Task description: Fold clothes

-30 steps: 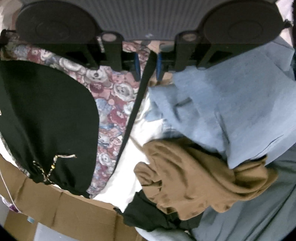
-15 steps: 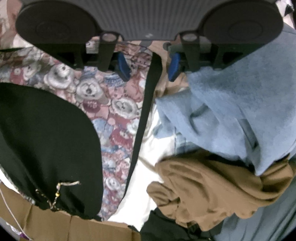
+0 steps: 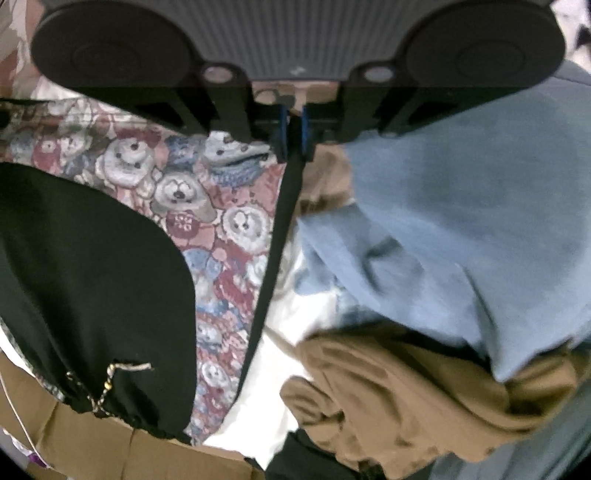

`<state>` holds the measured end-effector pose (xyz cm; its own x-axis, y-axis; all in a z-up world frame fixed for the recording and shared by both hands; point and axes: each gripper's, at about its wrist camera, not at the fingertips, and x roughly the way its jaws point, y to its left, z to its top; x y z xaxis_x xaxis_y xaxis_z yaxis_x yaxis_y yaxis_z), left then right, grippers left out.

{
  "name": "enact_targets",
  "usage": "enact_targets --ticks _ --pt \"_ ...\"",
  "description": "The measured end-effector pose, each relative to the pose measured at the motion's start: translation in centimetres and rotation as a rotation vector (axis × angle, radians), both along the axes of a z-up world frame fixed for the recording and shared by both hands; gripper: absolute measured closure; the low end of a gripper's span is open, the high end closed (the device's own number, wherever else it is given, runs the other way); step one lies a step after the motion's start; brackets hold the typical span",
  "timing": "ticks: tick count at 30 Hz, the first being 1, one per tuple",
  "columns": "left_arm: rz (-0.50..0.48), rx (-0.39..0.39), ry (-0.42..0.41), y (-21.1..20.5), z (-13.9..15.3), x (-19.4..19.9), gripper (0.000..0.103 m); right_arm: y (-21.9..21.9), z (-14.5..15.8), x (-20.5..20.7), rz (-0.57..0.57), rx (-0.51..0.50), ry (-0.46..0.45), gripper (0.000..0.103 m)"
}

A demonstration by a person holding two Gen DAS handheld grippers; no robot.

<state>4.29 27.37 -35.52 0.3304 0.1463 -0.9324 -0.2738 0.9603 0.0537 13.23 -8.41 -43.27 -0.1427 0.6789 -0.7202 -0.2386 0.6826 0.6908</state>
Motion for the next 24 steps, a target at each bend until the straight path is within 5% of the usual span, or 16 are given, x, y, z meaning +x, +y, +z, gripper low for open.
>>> enact_targets --ticks 5,17,24 --pt "-0.007 0.043 0.002 -0.1 1.9 -0.2 0.097 0.2 1.1 -0.4 0.028 0.033 -0.008 0.101" --pt "-0.009 0.143 0.066 -0.8 0.6 0.8 0.097 1.4 0.2 -0.7 0.062 -0.035 0.010 0.096" --pt "0.020 0.127 0.075 -0.4 0.9 0.9 0.093 -0.5 2.7 0.5 0.030 -0.031 -0.045 0.096"
